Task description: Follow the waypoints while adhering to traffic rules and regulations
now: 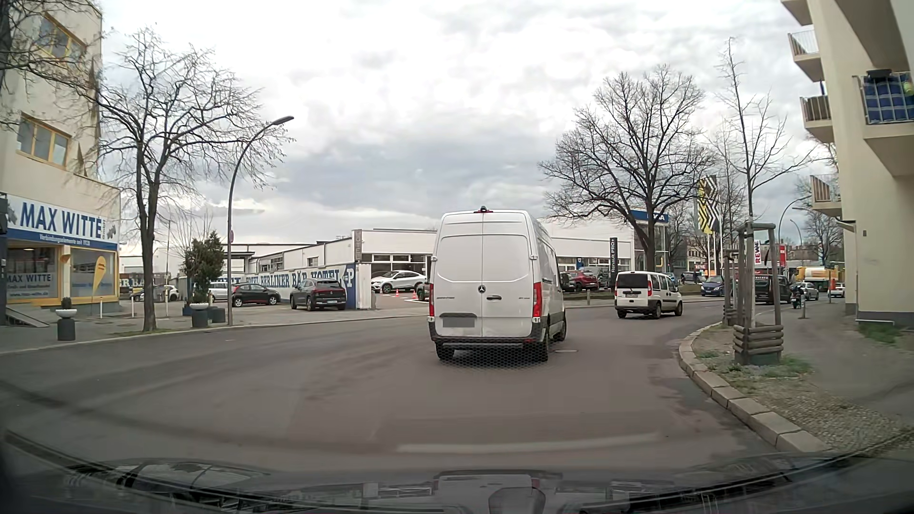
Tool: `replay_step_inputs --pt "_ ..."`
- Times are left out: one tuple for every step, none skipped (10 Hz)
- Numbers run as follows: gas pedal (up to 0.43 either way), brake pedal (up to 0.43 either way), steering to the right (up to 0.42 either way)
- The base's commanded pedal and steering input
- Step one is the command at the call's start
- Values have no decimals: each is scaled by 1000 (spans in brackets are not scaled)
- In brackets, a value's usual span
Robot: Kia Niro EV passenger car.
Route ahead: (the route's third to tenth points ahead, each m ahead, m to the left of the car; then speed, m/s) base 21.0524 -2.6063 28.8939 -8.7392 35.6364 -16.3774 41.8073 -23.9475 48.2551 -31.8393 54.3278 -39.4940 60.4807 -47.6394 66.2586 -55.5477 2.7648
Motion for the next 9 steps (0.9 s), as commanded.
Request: replay_step_inputs --pt "177 12 69" --pt "177 12 69" --pt "177 12 69" --pt "177 12 69" --pt "177 12 69" --pt "177 12 70" --pt "169 12 73" --pt "130 12 76" --pt "98 12 78"
